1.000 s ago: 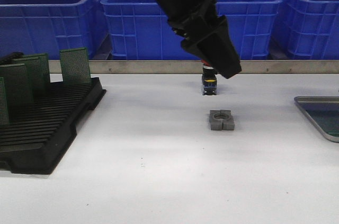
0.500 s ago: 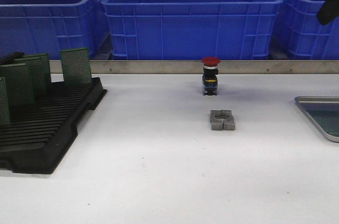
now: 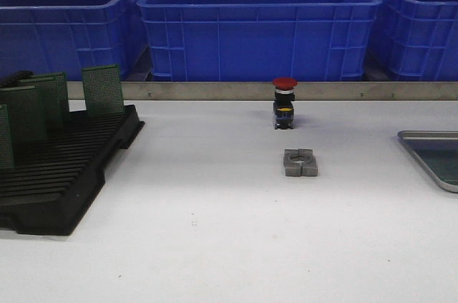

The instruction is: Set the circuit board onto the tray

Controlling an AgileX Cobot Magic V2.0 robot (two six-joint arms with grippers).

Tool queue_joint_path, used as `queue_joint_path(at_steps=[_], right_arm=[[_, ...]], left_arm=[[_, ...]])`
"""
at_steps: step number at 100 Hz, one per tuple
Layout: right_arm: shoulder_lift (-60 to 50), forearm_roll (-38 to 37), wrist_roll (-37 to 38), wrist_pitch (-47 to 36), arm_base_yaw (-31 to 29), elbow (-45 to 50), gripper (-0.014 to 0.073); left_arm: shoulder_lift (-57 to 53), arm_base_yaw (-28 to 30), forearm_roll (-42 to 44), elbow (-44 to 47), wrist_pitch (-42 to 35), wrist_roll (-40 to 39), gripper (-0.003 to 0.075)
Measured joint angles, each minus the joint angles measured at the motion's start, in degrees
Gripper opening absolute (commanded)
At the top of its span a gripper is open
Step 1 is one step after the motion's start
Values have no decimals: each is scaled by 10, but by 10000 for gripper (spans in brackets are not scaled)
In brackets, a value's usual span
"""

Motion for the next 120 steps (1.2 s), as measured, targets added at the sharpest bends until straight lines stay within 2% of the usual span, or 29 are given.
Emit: queue_joint_path(at_steps=[49,71,87,97,105,112,120], right_arm=[[-325,19,0,-77,0,218,509],[-438,21,-2,-80,0,278,506],[-458,22,-2,-89,0,289,496],[-458,22,-2,-89,0,290,396],[-458,22,-2,-90,0,290,253],[-458,23,-4,-91,0,290,122],[-458,23,-4,-92,0,290,-10]], left_arm=[[-226,14,-15,243,-81,0,569],[-286,14,-26,293,-94,0,568],[-291,14,-27,305,-94,0,568],[-291,14,-27,305,-94,0,566],[-291,14,-27,305,-94,0,530],[-291,14,-27,305,-94,0,442],[-291,14,-27,305,-94,0,295]])
